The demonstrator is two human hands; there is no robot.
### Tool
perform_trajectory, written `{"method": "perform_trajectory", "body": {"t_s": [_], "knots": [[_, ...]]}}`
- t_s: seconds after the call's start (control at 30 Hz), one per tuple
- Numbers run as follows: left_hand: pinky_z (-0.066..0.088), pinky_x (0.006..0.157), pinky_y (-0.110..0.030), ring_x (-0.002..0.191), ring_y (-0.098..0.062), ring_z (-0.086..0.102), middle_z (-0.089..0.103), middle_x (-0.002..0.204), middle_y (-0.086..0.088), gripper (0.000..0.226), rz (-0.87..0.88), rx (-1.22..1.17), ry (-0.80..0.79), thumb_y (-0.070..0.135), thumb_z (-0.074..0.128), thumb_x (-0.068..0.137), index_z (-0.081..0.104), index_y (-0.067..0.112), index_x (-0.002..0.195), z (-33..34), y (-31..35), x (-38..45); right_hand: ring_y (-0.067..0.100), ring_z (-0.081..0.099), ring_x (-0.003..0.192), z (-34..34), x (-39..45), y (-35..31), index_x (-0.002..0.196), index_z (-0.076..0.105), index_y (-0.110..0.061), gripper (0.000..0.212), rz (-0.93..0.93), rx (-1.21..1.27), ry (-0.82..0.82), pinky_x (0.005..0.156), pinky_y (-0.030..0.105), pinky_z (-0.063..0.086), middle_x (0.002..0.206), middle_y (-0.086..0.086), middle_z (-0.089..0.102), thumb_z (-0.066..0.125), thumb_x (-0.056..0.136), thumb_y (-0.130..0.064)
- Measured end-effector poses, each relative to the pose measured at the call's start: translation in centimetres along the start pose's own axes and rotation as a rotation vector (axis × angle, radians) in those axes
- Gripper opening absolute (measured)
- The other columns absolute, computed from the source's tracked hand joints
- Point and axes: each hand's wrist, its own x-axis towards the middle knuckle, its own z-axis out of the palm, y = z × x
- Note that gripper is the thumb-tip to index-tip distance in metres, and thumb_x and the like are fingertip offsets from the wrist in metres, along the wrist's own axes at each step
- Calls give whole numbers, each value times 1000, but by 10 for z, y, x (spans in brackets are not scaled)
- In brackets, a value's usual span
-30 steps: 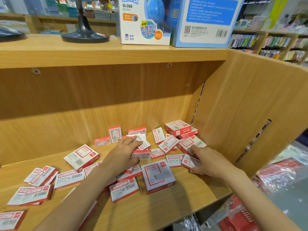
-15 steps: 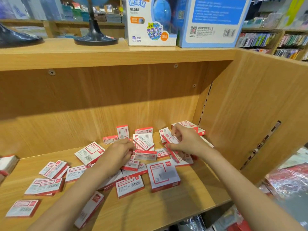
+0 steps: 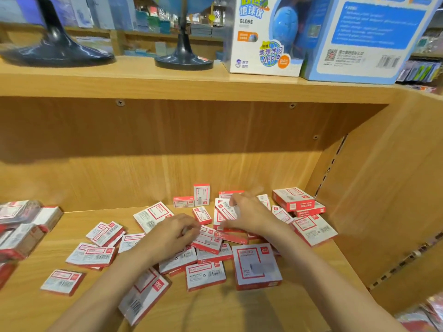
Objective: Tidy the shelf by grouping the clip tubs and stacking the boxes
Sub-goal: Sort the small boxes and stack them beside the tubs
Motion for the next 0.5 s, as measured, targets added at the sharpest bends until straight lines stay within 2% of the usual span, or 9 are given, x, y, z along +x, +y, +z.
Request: {"method": "perform_trajectory", "body": {"t_s": [0.07,0.17,0.23,0.33,0.4,0.5], "knots": [[44,83,-21,95,-3,54,56,109,14,32,-21,-24,-14,44,51,89,61,25,113,-4,-1,-5,25,40,120,5,5,0,121,39,-19,64,-13,-24,-39,92,36,37,132,6,44,72,73,-46],[43,91,-22,106,-3,52,56,118,15,39,-43,-21,-35,48,55,86,57,27,119,-8,-3,-18,22,41,118,0,5,7,117,39,-23,59,-24,23,-61,92,36,38,131,3,45,74,73,-42],[39,97,-23,114,-4,47,53,126,12,41,-35,7,-7,46,57,86,55,27,122,-8,-6,-28,22,39,120,-2,2,8,119,40,-24,58,-24,18,-76,95,38,38,132,2,42,74,74,-37],[29,108,-31,129,-8,33,41,138,12,42,-56,52,40,44,54,87,51,30,127,-6,-9,-39,23,33,126,-10,-4,5,124,45,-24,54,-38,-68,-33,100,39,35,133,2,36,71,77,-34],[28,109,-35,129,-8,31,40,138,14,46,-49,69,82,51,48,86,50,32,127,-6,-13,-47,20,33,125,-17,-11,-3,121,49,-25,49,-85,-16,17,101,38,34,132,0,35,69,79,-39],[33,102,-43,124,-19,40,49,131,8,56,-28,135,183,60,35,77,54,33,122,-13,-26,-60,11,38,118,-10,-30,-17,117,52,-29,46,-177,173,-37,100,33,36,129,-7,36,68,77,-46]]}}
